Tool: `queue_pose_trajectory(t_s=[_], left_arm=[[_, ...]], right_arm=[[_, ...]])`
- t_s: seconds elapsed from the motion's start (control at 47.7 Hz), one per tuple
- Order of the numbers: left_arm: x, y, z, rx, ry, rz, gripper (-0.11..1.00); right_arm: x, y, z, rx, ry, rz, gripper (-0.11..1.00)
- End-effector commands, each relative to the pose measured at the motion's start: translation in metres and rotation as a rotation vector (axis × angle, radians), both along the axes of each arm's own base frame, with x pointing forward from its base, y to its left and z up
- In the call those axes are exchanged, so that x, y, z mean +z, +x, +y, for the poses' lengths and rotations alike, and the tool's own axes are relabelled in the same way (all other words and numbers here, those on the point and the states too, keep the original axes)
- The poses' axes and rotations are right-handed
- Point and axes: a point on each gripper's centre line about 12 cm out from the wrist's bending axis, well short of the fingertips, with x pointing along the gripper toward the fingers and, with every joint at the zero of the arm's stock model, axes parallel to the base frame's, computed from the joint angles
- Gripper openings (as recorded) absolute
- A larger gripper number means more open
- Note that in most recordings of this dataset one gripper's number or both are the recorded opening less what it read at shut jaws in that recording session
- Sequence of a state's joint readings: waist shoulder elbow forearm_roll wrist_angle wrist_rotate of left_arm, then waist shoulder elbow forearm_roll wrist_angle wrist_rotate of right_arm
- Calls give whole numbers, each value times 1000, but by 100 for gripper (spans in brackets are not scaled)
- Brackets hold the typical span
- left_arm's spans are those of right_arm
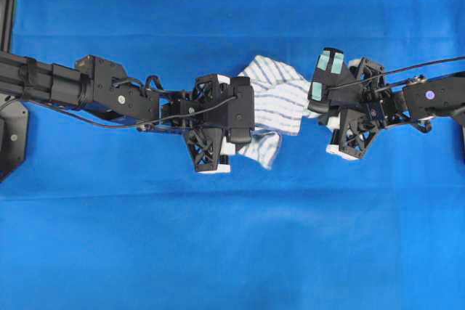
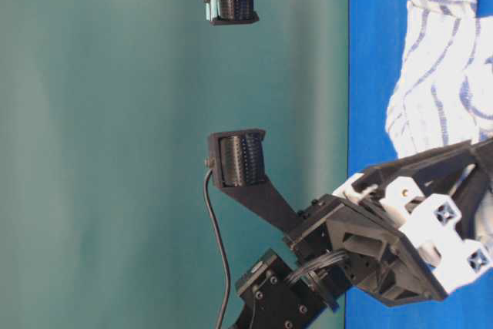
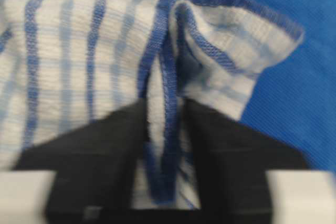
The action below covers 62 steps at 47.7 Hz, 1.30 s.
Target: Lift the towel with both arms.
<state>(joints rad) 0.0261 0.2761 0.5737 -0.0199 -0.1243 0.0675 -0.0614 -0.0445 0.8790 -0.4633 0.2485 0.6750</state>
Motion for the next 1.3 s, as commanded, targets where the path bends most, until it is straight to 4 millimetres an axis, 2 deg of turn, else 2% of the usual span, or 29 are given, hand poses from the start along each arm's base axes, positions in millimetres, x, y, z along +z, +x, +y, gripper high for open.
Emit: queue_pose_trajectory(t_s=[0.0,0.084,0.21,0.314,0.419,0.482,0.629,0.88,1.006,1.279], left_arm=[[10,3,1,3,0,-14,18],[9,1,4,11,-3,9,2],[14,1,4,11,-2,12,1],[31,-2,6,14,-1,-11,1],[54,-7,7,17,0,-38,1],[71,-13,8,18,0,-58,1],[108,-27,7,18,-1,-71,1],[171,-49,8,23,-2,-117,1],[211,-62,8,21,3,-189,1],[271,-85,13,38,12,-268,1]], right_arm=[[6,3,0,3,-2,-24,5],[6,4,0,3,-2,-25,1],[9,7,-1,3,-2,-36,1],[17,12,-1,-4,-2,-60,1],[36,20,-2,-10,-5,-116,1],[52,25,-3,-16,-12,-151,1],[102,34,-9,-51,-51,-219,1],[180,41,-15,-104,-95,-314,1],[209,44,-14,-100,-113,-361,1],[279,42,-7,-14,-207,-450,1]])
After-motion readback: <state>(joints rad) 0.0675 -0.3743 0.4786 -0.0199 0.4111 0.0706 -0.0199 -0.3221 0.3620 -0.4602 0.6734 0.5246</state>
